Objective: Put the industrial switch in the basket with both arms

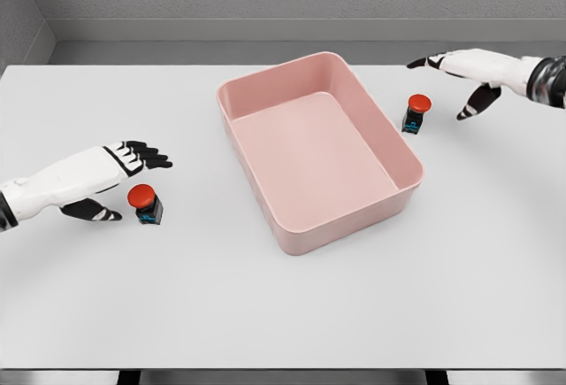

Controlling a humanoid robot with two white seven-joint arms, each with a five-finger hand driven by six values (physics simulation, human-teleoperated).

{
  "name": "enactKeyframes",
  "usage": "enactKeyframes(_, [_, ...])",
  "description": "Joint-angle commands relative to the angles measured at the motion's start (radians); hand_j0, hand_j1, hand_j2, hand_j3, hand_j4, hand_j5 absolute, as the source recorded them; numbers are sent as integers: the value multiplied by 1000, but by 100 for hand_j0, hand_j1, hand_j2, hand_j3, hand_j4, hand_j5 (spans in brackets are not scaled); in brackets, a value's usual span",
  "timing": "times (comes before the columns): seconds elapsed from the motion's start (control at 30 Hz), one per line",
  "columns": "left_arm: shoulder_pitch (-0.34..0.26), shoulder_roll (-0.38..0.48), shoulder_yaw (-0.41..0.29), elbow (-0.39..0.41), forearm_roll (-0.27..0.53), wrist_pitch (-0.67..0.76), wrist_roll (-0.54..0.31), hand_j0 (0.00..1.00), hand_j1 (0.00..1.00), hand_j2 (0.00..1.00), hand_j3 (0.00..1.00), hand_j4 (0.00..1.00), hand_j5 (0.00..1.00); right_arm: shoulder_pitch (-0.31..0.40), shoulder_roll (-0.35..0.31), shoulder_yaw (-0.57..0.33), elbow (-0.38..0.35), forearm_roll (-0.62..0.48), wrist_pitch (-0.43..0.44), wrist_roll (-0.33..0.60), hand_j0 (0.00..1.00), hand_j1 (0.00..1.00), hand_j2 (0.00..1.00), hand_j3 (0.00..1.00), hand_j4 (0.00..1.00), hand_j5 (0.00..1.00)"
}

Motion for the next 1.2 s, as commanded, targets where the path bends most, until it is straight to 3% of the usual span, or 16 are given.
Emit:
enactKeyframes(0.0, [0,0,-12,-3,6,1,0,100,100,100,100,100,100,0,31,-2,73,-5,0,-1,100,100,100,100,100,100])
enactKeyframes(0.07, [0,0,-12,-6,6,1,0,100,100,100,100,100,100,-14,49,-2,102,-3,0,-1,100,100,100,100,100,100])
enactKeyframes(0.37, [-3,-24,-33,-19,2,1,-26,99,99,99,99,99,99,-14,84,1,98,-5,0,3,100,100,100,100,100,100])
enactKeyframes(0.47, [-5,-24,-32,-20,3,1,-47,88,88,88,88,88,88,-14,95,2,91,-5,0,3,100,100,100,100,100,100])
enactKeyframes(0.77, [-5,-10,-22,-12,2,1,-47,79,79,79,79,79,79,-12,94,8,85,-3,-17,8,100,100,100,100,100,100])
enactKeyframes(0.97, [-6,-10,-21,-12,3,1,-64,67,67,67,67,67,67,-11,88,10,73,2,-21,35,83,83,83,83,83,83])
enactKeyframes(1.17, [-6,-10,-21,-12,5,1,-76,52,52,52,52,52,52,-8,86,10,73,3,-40,37,83,83,83,83,83,83])
